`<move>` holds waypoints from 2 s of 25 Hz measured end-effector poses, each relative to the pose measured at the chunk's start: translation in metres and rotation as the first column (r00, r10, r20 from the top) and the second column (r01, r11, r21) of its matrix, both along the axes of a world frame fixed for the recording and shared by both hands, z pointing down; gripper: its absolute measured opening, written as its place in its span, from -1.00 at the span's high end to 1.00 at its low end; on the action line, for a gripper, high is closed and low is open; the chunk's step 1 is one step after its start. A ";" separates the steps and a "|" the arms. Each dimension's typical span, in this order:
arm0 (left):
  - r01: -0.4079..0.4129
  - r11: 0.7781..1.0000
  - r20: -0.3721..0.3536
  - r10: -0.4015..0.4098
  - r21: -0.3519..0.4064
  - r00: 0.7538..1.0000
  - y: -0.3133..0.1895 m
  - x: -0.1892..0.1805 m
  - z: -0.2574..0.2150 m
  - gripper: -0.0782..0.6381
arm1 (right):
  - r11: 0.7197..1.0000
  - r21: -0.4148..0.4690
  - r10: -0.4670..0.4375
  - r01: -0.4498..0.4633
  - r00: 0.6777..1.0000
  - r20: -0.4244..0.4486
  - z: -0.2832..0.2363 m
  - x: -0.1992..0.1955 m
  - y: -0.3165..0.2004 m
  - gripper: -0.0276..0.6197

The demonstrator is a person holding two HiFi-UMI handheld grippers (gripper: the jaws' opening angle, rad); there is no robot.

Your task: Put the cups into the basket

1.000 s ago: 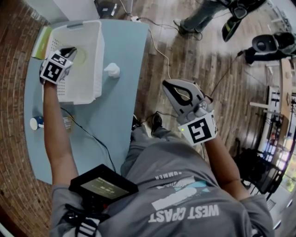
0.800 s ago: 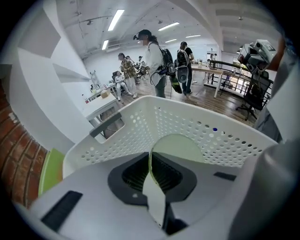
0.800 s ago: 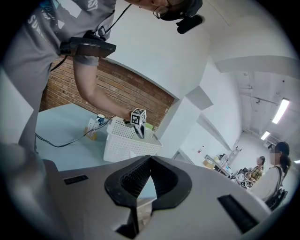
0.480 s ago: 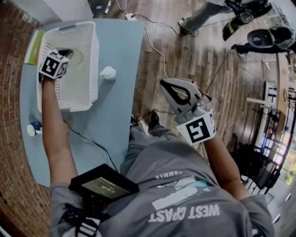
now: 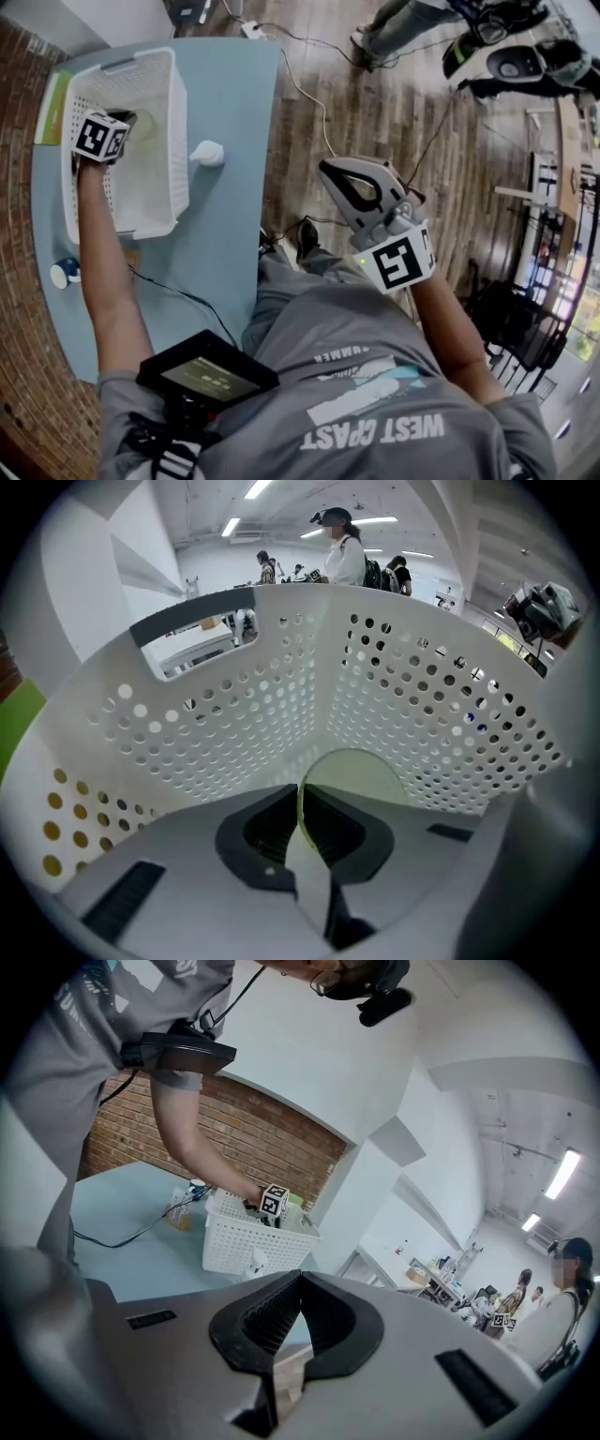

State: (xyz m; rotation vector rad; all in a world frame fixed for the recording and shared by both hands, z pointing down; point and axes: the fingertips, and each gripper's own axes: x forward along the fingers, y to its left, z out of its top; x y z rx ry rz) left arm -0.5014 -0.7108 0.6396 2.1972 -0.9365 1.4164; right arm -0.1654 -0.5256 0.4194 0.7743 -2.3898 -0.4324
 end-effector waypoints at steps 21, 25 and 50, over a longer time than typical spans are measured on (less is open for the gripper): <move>0.139 0.986 -0.116 -0.149 -0.088 0.982 0.000 -0.009 0.022 0.72 | 1.000 -0.017 -0.002 0.002 1.000 0.016 0.006 -0.004 -0.001 0.90; 0.162 0.986 -0.161 -0.168 -0.048 0.973 -0.001 -0.003 0.014 0.71 | 1.000 -0.015 -0.004 0.004 1.000 0.022 0.005 -0.001 0.000 0.90; 0.097 0.775 -0.028 -0.102 0.624 0.994 0.055 0.032 -0.237 0.78 | 0.982 0.031 -0.186 0.184 0.969 0.163 -0.030 -0.016 0.026 0.90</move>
